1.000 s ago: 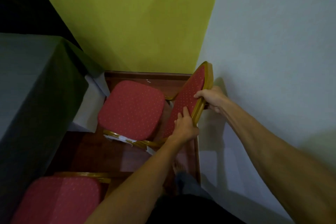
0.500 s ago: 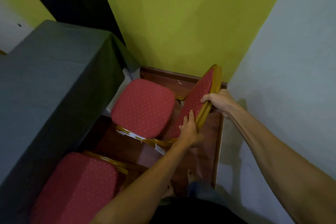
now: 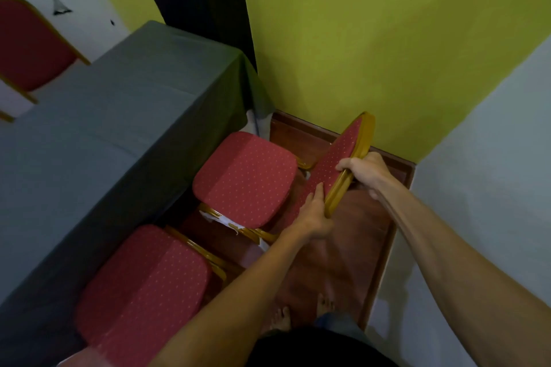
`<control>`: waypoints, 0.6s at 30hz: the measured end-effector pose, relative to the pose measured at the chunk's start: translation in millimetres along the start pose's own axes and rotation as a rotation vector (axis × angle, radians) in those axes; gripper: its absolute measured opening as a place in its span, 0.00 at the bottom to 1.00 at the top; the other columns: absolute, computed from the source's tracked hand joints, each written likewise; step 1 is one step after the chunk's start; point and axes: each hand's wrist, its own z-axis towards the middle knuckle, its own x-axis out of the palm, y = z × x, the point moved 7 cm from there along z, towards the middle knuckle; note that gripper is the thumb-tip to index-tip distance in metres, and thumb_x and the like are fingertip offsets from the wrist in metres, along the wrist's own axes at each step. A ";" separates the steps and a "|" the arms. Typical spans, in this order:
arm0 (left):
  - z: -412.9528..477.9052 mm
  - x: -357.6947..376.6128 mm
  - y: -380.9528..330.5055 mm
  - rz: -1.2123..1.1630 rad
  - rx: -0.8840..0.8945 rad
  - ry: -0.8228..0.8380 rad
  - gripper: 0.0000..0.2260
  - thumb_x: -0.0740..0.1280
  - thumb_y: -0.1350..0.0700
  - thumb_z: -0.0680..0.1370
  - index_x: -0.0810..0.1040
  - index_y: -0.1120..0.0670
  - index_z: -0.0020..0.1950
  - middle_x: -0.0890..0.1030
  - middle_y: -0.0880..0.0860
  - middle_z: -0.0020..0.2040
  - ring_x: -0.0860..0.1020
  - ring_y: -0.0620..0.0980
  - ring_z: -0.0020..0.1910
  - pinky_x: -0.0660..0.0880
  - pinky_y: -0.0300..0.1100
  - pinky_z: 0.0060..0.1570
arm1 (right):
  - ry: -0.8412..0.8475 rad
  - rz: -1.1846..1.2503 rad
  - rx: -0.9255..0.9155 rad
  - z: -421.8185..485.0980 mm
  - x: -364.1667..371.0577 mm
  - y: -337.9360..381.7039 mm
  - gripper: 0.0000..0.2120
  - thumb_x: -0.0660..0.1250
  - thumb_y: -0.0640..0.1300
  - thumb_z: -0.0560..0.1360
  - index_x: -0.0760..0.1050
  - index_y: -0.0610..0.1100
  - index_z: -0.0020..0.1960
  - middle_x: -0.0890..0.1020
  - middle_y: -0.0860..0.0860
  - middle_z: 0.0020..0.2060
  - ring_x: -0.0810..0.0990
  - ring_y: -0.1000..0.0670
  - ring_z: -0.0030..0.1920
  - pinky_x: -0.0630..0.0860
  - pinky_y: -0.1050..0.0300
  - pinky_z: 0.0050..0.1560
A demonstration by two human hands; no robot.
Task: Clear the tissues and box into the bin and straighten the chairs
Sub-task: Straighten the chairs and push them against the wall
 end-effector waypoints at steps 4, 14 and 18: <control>0.7 0.0 3.6 0.008 0.017 -0.017 0.48 0.68 0.63 0.73 0.39 0.44 0.81 0.59 0.56 0.80 0.66 0.62 0.74 0.69 0.56 0.70 | -0.031 0.023 -0.031 -3.6 1.7 -1.8 0.12 0.78 0.45 0.64 0.83 0.44 0.46 0.88 0.47 0.44 0.87 0.43 0.47 0.83 0.41 0.56; -47.9 -53.8 85.1 -0.236 -0.050 0.019 0.35 0.72 0.54 0.77 0.60 0.53 0.80 0.77 0.47 0.63 0.79 0.43 0.53 0.76 0.35 0.46 | -0.051 0.241 -0.030 -30.7 13.3 -23.2 0.14 0.76 0.59 0.72 0.81 0.49 0.46 0.86 0.52 0.43 0.85 0.49 0.49 0.78 0.47 0.62; -76.8 -82.9 127.9 -0.242 -0.114 -0.051 0.31 0.69 0.51 0.79 0.62 0.51 0.80 0.69 0.54 0.75 0.71 0.55 0.71 0.72 0.48 0.54 | -0.042 0.250 0.022 -54.3 19.9 -53.7 0.22 0.75 0.64 0.70 0.80 0.47 0.50 0.86 0.54 0.46 0.83 0.49 0.53 0.74 0.49 0.59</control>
